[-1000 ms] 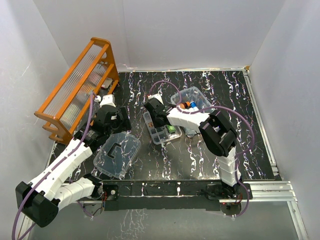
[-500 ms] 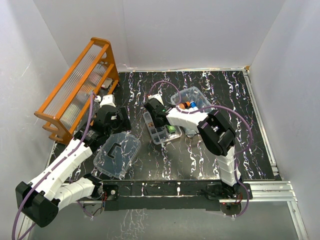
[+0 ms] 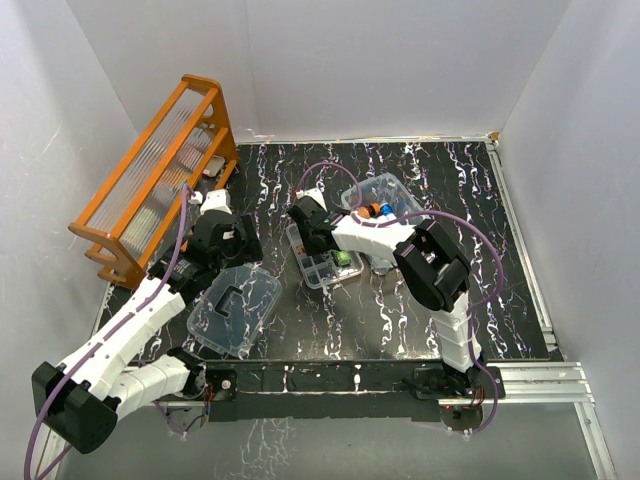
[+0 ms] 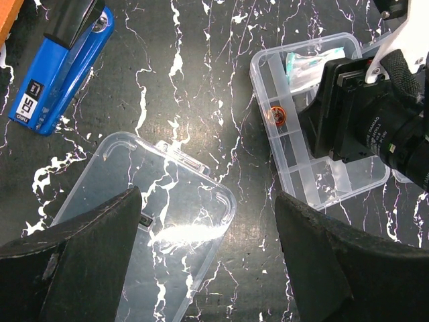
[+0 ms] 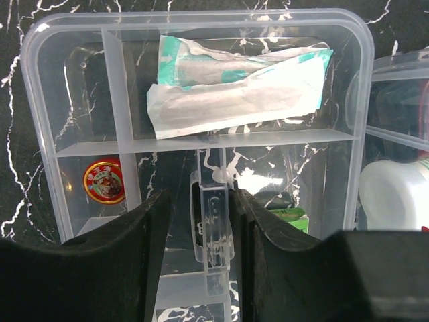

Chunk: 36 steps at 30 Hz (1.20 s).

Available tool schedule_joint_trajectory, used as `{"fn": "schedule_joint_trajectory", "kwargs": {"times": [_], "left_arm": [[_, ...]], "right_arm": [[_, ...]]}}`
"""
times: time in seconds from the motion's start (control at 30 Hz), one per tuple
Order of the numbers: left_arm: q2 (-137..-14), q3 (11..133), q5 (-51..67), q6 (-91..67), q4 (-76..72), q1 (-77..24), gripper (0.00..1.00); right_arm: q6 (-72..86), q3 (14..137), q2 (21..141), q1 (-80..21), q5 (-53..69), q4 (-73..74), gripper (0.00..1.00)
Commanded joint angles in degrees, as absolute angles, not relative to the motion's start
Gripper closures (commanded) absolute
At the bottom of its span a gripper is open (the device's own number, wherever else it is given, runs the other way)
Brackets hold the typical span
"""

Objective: Organize the medicine kit

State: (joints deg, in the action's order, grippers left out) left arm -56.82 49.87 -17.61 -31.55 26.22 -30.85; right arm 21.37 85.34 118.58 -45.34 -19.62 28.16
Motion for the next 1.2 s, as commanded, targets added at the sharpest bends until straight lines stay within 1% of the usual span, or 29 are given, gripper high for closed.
{"fn": "schedule_joint_trajectory", "kwargs": {"times": [0.0, 0.1, 0.17, 0.37, 0.57, 0.9, 0.97, 1.03, 1.17], "left_arm": [[-56.5, 51.4, -18.5, -31.5, 26.6, -30.5, 0.21], [-56.4, 51.1, -18.6, -31.5, 26.7, -30.6, 0.21], [-56.5, 51.0, -18.6, -31.5, 26.6, -30.6, 0.21], [-56.9, 51.1, -18.3, -31.7, 26.1, -30.6, 0.21], [-57.0, 51.0, -18.3, -31.6, 26.2, -30.6, 0.21], [-57.2, 51.0, -18.2, -31.8, 26.2, -30.6, 0.21], [-57.2, 51.0, -18.2, -31.8, 26.1, -30.6, 0.21], [-57.2, 51.0, -18.1, -31.7, 26.1, -30.6, 0.21], [-57.3, 50.9, -18.0, -31.9, 26.1, -30.5, 0.21]], "right_arm": [[22.1, 87.2, 118.1, -44.8, -21.4, 29.6, 0.63], [22.6, 87.3, 118.4, -45.2, -22.4, 31.0, 0.73], [22.6, 87.2, 118.1, -45.6, -23.6, 31.5, 0.74], [23.5, 87.3, 118.0, -46.3, -25.6, 33.4, 0.65], [25.5, 86.6, 117.4, -46.6, -26.7, 34.8, 0.63], [26.7, 85.9, 116.3, -46.9, -26.3, 35.6, 0.47], [26.5, 86.0, 115.6, -46.9, -26.7, 35.6, 0.46], [26.2, 85.8, 115.0, -46.9, -26.0, 35.2, 0.48], [25.8, 85.2, 115.5, -46.9, -23.8, 34.7, 0.56]]}}
